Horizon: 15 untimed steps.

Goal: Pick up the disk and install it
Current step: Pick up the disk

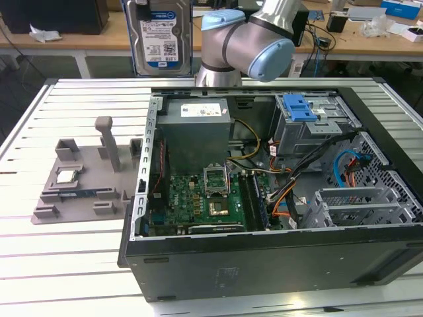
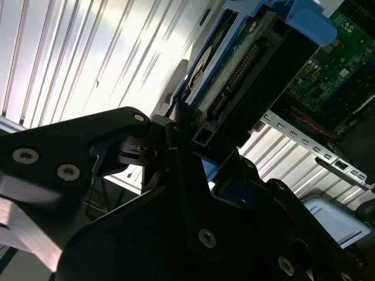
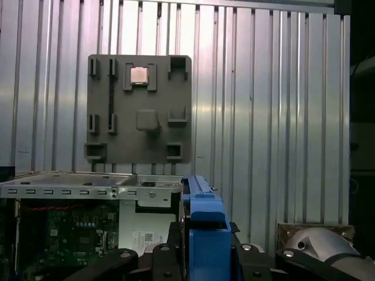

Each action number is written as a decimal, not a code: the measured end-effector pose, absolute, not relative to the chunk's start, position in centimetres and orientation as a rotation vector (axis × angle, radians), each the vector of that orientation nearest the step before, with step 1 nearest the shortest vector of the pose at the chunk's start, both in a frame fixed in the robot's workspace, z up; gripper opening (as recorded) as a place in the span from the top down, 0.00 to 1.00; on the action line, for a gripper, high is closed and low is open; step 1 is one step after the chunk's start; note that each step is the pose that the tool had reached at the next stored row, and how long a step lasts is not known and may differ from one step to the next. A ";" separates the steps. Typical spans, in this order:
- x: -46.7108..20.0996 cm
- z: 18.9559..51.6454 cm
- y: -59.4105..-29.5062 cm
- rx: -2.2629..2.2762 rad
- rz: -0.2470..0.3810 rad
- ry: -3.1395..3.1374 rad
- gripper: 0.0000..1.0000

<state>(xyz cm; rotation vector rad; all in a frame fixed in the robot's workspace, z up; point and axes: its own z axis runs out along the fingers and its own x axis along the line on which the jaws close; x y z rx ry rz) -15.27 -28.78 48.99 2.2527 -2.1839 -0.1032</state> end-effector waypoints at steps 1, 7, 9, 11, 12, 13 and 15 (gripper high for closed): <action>-14.9 49.0 -28.8 2.252 -0.103 -2.184 0.63; -12.5 49.0 -28.8 2.253 -0.105 -2.182 0.63; -11.9 49.0 -28.8 2.253 -0.106 -2.181 0.63; -11.1 49.0 -28.8 2.253 -0.106 -2.181 0.63; -10.8 49.0 -28.8 2.253 -0.106 -2.181 0.63; -10.6 49.0 -28.8 2.254 -0.106 -2.181 0.63; -10.0 49.0 -28.8 2.254 -0.105 -2.180 0.63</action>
